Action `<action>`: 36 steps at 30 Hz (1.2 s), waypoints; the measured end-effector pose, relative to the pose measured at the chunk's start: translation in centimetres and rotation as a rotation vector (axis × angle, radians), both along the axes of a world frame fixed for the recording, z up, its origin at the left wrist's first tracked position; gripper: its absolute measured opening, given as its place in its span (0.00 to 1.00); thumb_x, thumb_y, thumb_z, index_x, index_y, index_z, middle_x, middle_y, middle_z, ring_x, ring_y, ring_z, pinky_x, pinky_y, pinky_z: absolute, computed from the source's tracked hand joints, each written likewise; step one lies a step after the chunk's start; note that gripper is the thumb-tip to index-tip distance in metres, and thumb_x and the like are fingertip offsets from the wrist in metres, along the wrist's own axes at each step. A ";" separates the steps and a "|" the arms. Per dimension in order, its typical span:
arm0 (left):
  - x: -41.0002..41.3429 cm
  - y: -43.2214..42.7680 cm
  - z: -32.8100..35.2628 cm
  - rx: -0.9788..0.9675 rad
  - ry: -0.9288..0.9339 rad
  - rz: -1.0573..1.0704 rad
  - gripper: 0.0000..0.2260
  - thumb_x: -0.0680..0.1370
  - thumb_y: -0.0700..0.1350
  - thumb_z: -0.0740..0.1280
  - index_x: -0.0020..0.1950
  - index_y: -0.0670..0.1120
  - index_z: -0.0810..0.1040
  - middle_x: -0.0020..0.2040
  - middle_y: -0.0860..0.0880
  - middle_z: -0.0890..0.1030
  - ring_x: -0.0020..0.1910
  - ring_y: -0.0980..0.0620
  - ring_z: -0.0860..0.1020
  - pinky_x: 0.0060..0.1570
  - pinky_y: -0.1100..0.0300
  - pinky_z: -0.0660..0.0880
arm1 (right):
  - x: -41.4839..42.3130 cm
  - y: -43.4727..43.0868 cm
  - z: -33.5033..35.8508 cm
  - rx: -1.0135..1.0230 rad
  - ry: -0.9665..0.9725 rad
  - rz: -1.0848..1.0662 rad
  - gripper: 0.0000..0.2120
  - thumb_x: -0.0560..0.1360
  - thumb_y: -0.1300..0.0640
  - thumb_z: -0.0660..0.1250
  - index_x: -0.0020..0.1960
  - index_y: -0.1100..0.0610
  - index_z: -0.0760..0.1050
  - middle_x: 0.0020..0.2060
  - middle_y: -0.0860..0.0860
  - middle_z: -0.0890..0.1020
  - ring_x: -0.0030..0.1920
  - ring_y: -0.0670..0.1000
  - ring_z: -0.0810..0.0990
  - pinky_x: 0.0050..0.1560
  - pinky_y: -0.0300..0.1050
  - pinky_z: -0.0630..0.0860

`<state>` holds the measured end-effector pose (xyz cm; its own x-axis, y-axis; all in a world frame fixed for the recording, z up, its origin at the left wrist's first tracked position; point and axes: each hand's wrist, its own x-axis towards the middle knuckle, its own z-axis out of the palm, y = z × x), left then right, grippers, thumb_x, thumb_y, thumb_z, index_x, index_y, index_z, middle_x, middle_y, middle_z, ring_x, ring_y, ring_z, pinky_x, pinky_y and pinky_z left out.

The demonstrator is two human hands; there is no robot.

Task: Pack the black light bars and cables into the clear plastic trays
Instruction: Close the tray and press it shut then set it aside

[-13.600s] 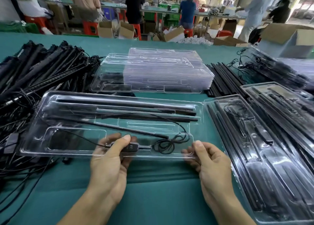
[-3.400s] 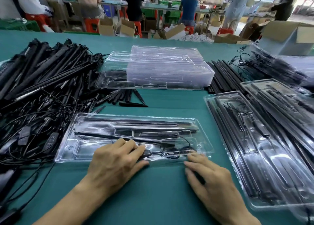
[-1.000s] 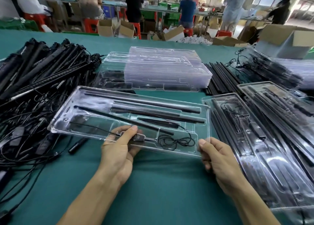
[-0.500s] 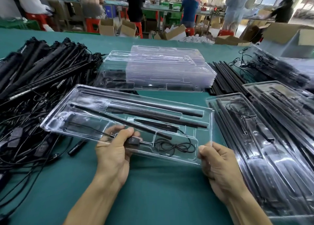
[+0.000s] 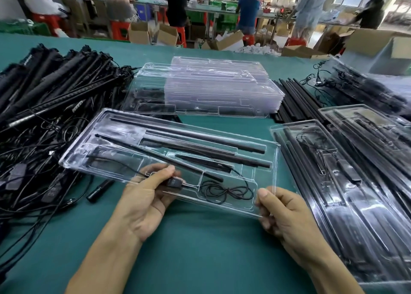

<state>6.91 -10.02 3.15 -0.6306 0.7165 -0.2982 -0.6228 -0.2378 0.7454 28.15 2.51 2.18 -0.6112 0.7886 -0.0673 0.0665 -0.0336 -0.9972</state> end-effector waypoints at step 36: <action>0.8 0.6 -0.5 0.141 0.053 0.191 0.10 0.68 0.34 0.71 0.43 0.46 0.76 0.34 0.46 0.83 0.32 0.51 0.82 0.37 0.60 0.82 | -0.2 -0.3 -0.7 0.097 0.099 -0.021 0.12 0.69 0.48 0.68 0.34 0.56 0.78 0.25 0.53 0.73 0.23 0.49 0.69 0.25 0.34 0.66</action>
<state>7.67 -9.39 2.63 -0.7710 0.6146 -0.1671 -0.5175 -0.4516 0.7268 27.98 2.24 1.51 -0.5944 0.8011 0.0699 -0.0326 0.0629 -0.9975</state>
